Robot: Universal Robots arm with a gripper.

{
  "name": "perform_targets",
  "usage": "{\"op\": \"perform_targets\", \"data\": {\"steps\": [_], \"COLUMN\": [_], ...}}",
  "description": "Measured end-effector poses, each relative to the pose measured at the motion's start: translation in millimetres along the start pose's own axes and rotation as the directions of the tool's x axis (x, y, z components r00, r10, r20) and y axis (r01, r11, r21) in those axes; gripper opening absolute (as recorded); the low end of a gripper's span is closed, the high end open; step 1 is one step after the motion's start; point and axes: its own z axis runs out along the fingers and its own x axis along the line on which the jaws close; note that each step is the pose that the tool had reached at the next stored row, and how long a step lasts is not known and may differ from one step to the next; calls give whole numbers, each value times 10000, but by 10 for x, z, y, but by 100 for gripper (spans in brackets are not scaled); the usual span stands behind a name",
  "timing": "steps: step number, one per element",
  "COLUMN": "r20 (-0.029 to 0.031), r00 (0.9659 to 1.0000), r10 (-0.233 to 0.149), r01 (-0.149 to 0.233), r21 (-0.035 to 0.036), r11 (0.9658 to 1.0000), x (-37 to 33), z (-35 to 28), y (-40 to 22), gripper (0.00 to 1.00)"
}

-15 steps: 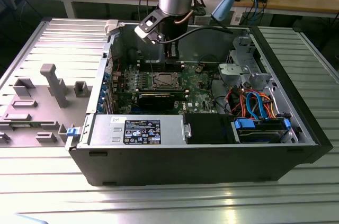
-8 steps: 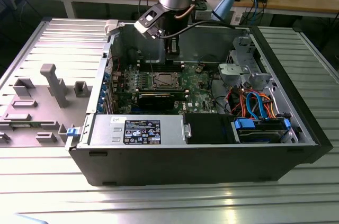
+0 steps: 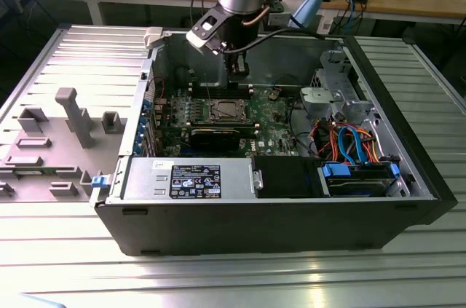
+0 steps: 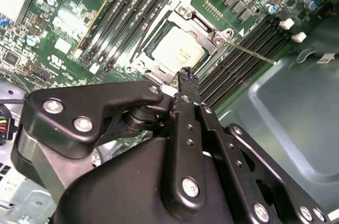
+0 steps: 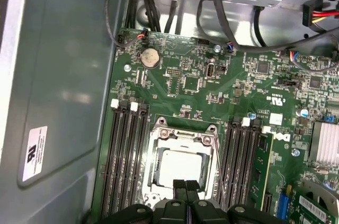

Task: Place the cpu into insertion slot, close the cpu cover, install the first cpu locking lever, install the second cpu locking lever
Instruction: 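Install the first cpu locking lever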

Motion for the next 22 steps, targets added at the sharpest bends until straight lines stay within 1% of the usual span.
{"op": "perform_targets", "data": {"steps": [2,6,7,9,11,12,13,14,15,16,17,18,19,20,22], "r20": [5,5,10,12,15,16,21,23,24,26,30,33,35,35,36], "r00": [9994,9978,9968,9955,9928,9920,9871,9839,9817,9765,9697,9613,9551,9528,9512], "r10": [-333,-661,-793,-943,-1200,-1261,-1603,-1786,-1903,-2156,-2443,-2755,-2964,-3036,-3086], "r01": [333,661,793,943,1200,1261,1603,1785,1903,2156,2443,2755,2964,3035,3086], "r21": [4,4,8,10,14,15,20,22,24,26,31,34,38,38,38], "r11": [9994,9978,9968,9955,9928,9920,9871,9839,9817,9765,9697,9613,9551,9528,9512], "x": [0,-2,-3,-6,-4,-3,-3,-3,-2,-2,-2,-2,-1,-1,-2], "z": [0,2,0,0,0,1,0,0,0,1,0,1,0,1,2], "y": [0,-4,-5,-7,-28,-38,-42,-43,-43,-43,-43,-43,-46,-55,-90], "gripper": [11,11,11,11,11,11,11,11,11,11,11,11,11,11,11]}}
